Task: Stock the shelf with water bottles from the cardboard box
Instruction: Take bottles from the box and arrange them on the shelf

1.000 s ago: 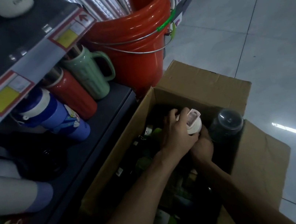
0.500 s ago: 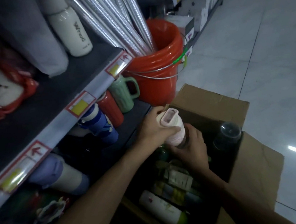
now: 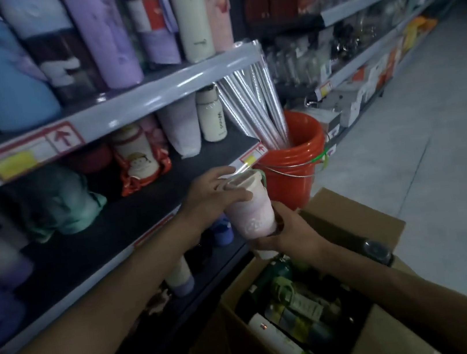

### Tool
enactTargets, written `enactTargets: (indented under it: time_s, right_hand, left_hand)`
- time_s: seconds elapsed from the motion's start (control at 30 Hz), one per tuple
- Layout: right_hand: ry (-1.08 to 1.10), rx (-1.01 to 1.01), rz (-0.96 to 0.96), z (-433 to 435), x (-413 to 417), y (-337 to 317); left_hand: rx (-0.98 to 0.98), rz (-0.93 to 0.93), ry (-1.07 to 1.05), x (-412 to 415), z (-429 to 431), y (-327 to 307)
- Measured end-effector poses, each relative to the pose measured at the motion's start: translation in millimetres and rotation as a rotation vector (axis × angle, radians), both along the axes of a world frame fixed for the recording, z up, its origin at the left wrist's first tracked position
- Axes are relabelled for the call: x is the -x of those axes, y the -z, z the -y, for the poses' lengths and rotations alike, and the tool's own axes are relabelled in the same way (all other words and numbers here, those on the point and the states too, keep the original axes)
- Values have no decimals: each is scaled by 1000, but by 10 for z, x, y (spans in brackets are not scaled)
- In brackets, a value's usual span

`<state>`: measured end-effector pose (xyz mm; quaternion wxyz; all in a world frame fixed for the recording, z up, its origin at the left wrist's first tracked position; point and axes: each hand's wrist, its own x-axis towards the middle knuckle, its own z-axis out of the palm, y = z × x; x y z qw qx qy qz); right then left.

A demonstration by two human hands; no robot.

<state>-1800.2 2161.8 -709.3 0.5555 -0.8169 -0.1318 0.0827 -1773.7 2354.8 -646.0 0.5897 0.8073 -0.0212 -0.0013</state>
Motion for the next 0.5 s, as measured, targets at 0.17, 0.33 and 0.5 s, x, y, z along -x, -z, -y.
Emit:
enactTargets:
  time_s: [0.17, 0.33, 0.5]
  right_hand:
    - [-113, -87, -78, -179, 226, -311]
    - [-145, -155, -130, -406, 419, -189]
    - [-33, -143, -37, -569, 417, -42]
  left_hand:
    - [143, -31, -11, 371, -259, -267]
    - [350, -47, -25, 632, -408, -79]
    - [374, 11, -171, 703, -421, -15]
